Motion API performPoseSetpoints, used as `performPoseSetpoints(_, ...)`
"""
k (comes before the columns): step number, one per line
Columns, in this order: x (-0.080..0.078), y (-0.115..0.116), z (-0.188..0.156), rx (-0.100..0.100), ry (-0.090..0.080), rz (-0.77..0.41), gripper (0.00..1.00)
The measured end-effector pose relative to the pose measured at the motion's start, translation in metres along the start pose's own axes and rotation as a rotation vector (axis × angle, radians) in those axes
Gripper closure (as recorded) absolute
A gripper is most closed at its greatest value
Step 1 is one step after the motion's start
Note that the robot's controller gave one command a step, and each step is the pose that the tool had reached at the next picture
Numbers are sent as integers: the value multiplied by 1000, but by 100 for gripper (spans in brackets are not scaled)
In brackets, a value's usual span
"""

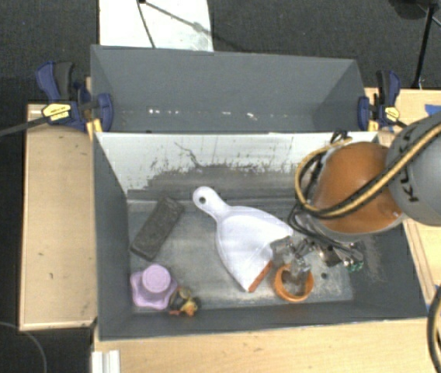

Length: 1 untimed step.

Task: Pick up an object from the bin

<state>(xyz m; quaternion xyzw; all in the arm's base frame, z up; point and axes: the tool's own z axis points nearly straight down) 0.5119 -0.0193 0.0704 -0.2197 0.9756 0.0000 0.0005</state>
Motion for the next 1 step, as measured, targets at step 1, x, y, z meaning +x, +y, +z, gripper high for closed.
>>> performPoseSetpoints(1, -4, -15, -198, -1, 1, -1, 100)
